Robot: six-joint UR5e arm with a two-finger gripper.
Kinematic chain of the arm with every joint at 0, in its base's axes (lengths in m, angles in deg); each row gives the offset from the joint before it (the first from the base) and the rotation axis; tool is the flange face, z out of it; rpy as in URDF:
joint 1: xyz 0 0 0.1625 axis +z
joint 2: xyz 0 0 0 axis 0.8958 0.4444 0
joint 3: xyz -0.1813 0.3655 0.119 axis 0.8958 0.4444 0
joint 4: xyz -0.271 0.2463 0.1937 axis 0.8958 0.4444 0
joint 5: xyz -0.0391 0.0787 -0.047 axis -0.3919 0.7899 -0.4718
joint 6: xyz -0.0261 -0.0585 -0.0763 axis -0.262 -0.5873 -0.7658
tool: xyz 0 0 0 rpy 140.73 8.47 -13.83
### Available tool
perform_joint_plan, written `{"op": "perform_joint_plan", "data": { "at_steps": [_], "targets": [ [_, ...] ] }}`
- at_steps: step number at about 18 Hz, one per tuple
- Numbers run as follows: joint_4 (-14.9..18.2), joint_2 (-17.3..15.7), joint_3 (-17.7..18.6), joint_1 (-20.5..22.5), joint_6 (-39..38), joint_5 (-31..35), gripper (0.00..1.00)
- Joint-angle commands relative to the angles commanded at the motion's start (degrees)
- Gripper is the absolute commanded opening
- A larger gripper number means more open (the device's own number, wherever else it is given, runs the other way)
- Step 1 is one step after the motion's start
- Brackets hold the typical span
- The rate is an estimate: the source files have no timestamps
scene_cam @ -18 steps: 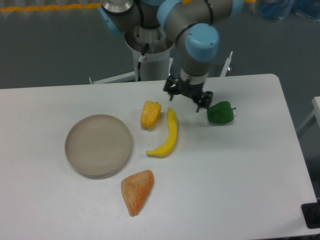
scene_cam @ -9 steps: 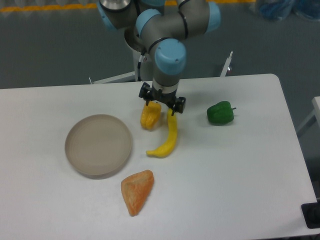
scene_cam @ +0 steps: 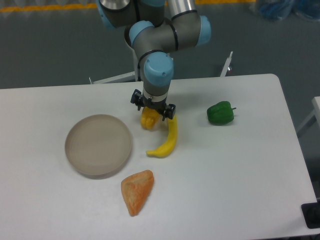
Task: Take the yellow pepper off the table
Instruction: 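Close the gripper on the yellow pepper and lift it, then carry the held yellow pepper past the green pepper, away from the banana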
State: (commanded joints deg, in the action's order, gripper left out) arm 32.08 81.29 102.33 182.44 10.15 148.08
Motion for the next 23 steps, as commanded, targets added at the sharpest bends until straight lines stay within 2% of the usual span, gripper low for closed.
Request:
{"op": "perform_joint_plan", "data": {
  "at_steps": [2,4,5,6,8,10,13,15,17,19,20,23],
  "targets": [
    [-0.18,0.09,0.0,0.0,0.0,0.09,0.98],
    [0.0,0.18,-0.09,0.0,0.0,0.09,0.54],
    [0.0,0.26,-0.09,-0.09,0.0,0.09,0.38],
    [0.09,0.26,-0.09,0.0,0.0,0.09,0.26],
    [0.09,0.26,-0.35,0.0,0.09,0.26,0.13],
    [0.35,-0.17,-1.14,0.17,0.17,0.26,0.13],
    [2.01,-1.31,-4.56,1.14,0.44,0.79,0.13],
    [3.34,-2.46,-7.45,3.94,0.96,0.97,0.15],
    [3.25,-3.07,-10.62,5.97,2.01,2.45,0.15],
    [3.69,-3.08,-13.96,9.21,5.78,3.43,0.15],
    [3.6,-2.73,-15.8,11.23,9.11,3.43,0.15],
    [3.52,-0.98,-18.27,15.28,14.05,3.34,0.15]
  ]
}}
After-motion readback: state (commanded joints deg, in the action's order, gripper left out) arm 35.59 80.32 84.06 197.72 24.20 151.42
